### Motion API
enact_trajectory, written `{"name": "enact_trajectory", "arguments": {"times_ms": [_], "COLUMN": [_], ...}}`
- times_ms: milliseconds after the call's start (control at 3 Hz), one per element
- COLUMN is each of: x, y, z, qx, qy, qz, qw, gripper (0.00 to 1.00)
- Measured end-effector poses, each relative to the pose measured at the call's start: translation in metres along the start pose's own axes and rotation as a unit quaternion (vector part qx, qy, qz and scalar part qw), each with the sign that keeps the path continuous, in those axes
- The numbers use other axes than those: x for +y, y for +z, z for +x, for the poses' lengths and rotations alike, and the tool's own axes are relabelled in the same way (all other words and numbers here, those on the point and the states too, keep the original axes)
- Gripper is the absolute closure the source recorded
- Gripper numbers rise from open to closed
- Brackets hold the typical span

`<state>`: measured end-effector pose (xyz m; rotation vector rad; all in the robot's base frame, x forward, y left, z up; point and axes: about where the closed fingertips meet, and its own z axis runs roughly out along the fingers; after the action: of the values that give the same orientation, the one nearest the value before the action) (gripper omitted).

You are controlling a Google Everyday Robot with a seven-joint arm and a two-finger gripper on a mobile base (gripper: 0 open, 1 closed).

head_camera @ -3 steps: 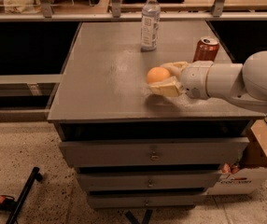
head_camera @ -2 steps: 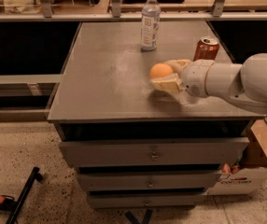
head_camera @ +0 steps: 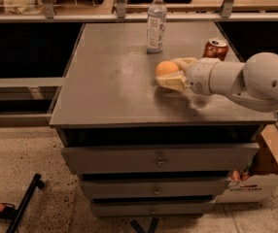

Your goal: Move orange near blue plastic bottle

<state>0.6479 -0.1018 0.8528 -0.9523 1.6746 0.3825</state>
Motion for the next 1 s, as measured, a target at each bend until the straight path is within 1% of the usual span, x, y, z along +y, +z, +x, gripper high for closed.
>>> {"name": "enact_trajectory", "arguments": {"times_ms": [333, 1000], "x": [-0.009, -0.023], "y": [0.013, 0.035], "z": [-0.006, -0.013], "qx": [-0.011, -0.035], "qy": [-0.005, -0.015], "qz": [-0.005, -0.003], "qw": [0.9999, 0.9993], "gripper": [1.0, 1.0]}}
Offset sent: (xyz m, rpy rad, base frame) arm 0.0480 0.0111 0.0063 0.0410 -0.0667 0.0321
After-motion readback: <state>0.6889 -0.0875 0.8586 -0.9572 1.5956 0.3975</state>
